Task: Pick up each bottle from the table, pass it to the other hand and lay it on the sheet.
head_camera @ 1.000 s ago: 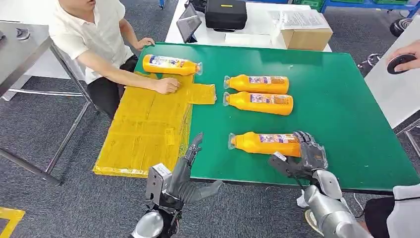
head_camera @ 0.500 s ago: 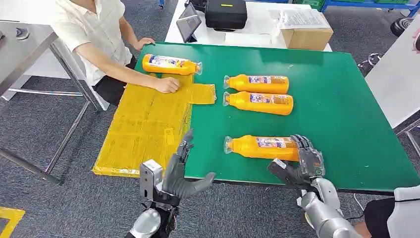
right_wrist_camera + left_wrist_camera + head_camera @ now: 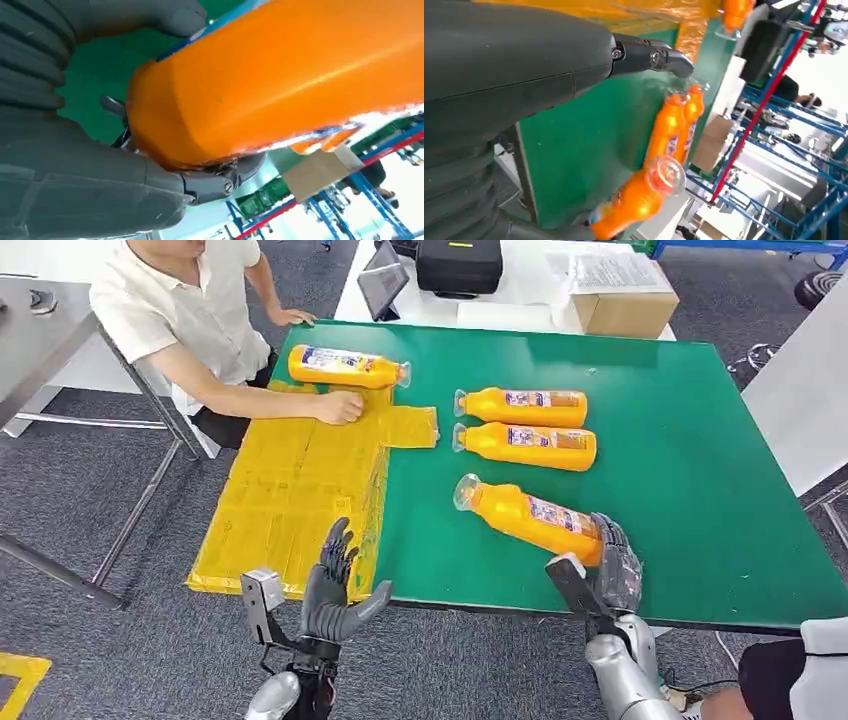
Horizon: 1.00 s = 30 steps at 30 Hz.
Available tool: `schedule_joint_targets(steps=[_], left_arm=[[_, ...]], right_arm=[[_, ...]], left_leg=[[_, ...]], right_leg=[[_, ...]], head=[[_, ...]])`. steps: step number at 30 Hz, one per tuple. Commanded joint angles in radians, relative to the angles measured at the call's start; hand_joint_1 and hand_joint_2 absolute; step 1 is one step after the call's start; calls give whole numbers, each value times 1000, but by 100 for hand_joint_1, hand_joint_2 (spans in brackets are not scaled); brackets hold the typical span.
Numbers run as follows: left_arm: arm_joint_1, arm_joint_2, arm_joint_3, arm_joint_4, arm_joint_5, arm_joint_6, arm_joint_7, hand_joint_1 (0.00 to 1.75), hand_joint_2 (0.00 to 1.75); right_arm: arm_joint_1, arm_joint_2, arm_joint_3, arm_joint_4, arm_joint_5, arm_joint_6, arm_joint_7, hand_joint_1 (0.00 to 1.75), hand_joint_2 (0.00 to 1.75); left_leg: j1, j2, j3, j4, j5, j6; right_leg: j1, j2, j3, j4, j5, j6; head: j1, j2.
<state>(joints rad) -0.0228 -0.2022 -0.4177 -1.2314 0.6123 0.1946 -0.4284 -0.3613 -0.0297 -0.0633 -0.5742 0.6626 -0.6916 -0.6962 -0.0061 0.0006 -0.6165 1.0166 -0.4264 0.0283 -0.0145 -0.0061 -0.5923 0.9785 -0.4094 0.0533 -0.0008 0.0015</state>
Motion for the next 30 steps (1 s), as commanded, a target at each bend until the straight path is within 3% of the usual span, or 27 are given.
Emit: schedule_joint_targets(steps=[1,7,12,18,22,25,30], left_arm=[[12,3,52,0,71,-18,3,0,175],[37,26,22,-53,207,-146,78,0,175],[-6,32,-27,15,134,-192,37,0,175],[-69,13,-62,72,9,-147,-7,0,175],[-86,5,-74,81,-32,-113,-23,0,175],[-108,3,-85,95,-138,14,-77,0,175],[-116,-5,-73,98,-122,7,-67,0,175]], right_arm=[[9,27,62,-127,-150,-2,-2,175,175],[77,79,120,-293,-294,74,-2,175,175],[124,149,251,-393,-321,181,-2,175,175],[144,174,422,-409,-309,246,26,175,175],[140,192,448,-387,-308,239,35,175,175],[140,190,495,-390,-300,236,35,175,175],[143,188,518,-396,-296,237,36,175,175]], left_leg=[[1,2,2,0,-1,-2],[1,3,3,0,-3,-3],[1,3,1,-1,-2,-2],[2,1,1,0,-1,-3],[2,1,0,0,-1,-2],[1,0,-1,-1,0,-2],[2,-1,2,-1,-1,-3]], right_leg=[[1,2,1,0,-1,-2],[1,3,1,1,-2,-3],[1,4,-1,0,-1,-2],[2,1,-1,1,-1,-2],[1,1,-1,0,-1,-2],[1,0,-2,0,-1,-1],[1,0,1,0,-2,-3]], head=[[0,0],[0,0],[0,0],[0,0],[0,0],[0,0],[0,0]])
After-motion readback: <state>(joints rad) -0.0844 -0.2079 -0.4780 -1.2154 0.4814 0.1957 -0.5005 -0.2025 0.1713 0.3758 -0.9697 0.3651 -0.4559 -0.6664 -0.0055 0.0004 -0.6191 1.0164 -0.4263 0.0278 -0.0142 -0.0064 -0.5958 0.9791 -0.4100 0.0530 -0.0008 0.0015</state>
